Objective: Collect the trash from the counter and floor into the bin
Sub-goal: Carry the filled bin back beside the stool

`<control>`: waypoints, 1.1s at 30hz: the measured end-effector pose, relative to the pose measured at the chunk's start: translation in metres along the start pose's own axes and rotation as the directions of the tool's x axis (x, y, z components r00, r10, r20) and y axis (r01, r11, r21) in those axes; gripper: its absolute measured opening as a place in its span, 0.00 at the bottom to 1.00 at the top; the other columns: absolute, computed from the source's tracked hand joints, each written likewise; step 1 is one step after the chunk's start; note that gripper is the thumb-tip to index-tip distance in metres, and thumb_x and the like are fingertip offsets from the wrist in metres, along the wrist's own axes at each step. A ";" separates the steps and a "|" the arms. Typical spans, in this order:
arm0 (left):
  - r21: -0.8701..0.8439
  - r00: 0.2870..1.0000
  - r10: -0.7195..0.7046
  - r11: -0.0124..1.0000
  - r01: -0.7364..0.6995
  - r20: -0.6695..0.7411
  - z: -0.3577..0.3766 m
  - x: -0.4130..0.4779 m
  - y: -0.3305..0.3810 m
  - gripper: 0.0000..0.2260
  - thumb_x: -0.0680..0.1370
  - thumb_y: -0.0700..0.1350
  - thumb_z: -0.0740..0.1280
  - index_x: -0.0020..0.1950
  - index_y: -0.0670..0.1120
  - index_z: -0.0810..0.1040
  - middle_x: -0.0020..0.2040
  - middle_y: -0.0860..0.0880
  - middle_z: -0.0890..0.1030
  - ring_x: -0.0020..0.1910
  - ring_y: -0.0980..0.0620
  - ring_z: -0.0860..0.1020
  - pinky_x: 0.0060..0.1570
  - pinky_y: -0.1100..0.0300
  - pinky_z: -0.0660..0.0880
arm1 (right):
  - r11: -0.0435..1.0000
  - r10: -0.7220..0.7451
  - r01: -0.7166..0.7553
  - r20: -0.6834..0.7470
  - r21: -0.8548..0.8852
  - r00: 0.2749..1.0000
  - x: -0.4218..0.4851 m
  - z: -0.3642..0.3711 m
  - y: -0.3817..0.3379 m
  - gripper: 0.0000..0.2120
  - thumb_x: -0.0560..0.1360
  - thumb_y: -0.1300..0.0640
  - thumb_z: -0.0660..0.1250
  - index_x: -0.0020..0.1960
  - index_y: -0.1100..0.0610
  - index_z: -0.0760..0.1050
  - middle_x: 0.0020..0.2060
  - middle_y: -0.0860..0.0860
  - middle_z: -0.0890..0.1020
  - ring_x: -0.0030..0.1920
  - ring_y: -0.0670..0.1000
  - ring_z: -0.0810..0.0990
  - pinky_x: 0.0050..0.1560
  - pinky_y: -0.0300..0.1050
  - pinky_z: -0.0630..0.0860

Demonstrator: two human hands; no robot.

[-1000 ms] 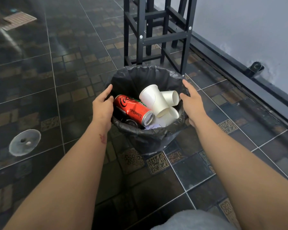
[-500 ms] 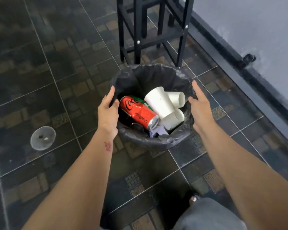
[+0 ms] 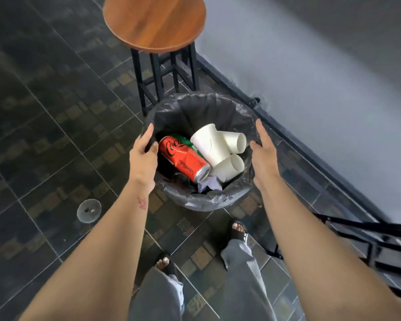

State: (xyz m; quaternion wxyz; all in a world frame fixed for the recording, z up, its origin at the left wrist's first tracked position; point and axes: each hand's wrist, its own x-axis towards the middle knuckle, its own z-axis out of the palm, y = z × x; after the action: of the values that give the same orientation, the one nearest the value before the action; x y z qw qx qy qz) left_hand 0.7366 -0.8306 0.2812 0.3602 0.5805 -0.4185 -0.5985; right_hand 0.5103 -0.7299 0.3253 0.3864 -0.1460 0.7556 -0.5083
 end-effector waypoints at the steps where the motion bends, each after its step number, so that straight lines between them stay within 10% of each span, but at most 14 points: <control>1: 0.010 0.999 0.018 1.000 -0.019 0.028 0.000 -0.013 0.017 0.22 0.81 0.37 0.63 0.65 0.62 0.78 0.75 0.54 0.68 0.74 0.55 0.64 0.74 0.51 0.61 | 1.000 -0.008 0.009 -0.027 0.021 1.000 -0.019 -0.009 -0.012 0.27 0.83 0.65 0.53 0.74 0.38 0.65 0.75 0.40 0.62 0.76 0.46 0.58 0.75 0.51 0.56; 13: 0.172 0.930 0.112 0.968 -0.182 0.350 0.021 -0.175 0.104 0.23 0.81 0.37 0.63 0.71 0.60 0.73 0.75 0.52 0.67 0.74 0.55 0.63 0.74 0.53 0.59 | 0.977 0.047 0.017 -0.294 0.211 0.955 -0.213 -0.129 -0.036 0.29 0.81 0.67 0.53 0.73 0.38 0.66 0.72 0.38 0.66 0.73 0.48 0.64 0.72 0.48 0.59; 20: 0.260 0.893 0.076 0.943 -0.210 0.444 0.057 -0.273 0.077 0.22 0.81 0.40 0.63 0.70 0.61 0.73 0.74 0.53 0.67 0.74 0.54 0.63 0.75 0.49 0.58 | 0.956 0.113 0.008 -0.393 0.292 0.913 -0.288 -0.214 0.019 0.29 0.81 0.68 0.53 0.73 0.40 0.67 0.71 0.38 0.68 0.56 0.35 0.70 0.58 0.37 0.64; 27: 0.305 0.855 0.029 0.928 -0.216 0.517 0.111 -0.399 0.029 0.21 0.82 0.39 0.63 0.70 0.60 0.75 0.75 0.53 0.67 0.73 0.55 0.64 0.74 0.51 0.60 | 0.935 0.133 0.056 -0.491 0.350 0.861 -0.362 -0.331 0.094 0.27 0.81 0.68 0.55 0.71 0.41 0.70 0.73 0.42 0.67 0.64 0.43 0.72 0.57 0.36 0.67; 30: 0.312 0.834 -0.003 0.928 -0.203 0.552 0.136 -0.451 0.001 0.21 0.81 0.38 0.63 0.69 0.59 0.75 0.75 0.53 0.67 0.73 0.54 0.64 0.73 0.54 0.61 | 0.927 0.174 0.039 -0.519 0.373 0.837 -0.396 -0.383 0.124 0.27 0.81 0.67 0.54 0.71 0.40 0.70 0.70 0.41 0.71 0.53 0.40 0.76 0.49 0.32 0.72; 33: 0.338 0.813 -0.062 0.925 -0.170 0.579 0.161 -0.501 -0.022 0.21 0.81 0.38 0.63 0.70 0.59 0.75 0.77 0.52 0.63 0.75 0.52 0.62 0.72 0.56 0.60 | 0.921 0.202 0.035 -0.554 0.387 0.808 -0.426 -0.431 0.152 0.27 0.81 0.67 0.54 0.70 0.40 0.71 0.69 0.42 0.73 0.61 0.45 0.75 0.59 0.39 0.73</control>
State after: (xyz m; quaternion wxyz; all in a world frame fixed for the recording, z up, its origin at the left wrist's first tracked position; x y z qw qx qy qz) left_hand 0.6103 -0.3495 0.4539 0.1154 0.4159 -0.6311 -0.6446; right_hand 0.5013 -0.1190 0.4564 0.1789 0.1284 0.7304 -0.6466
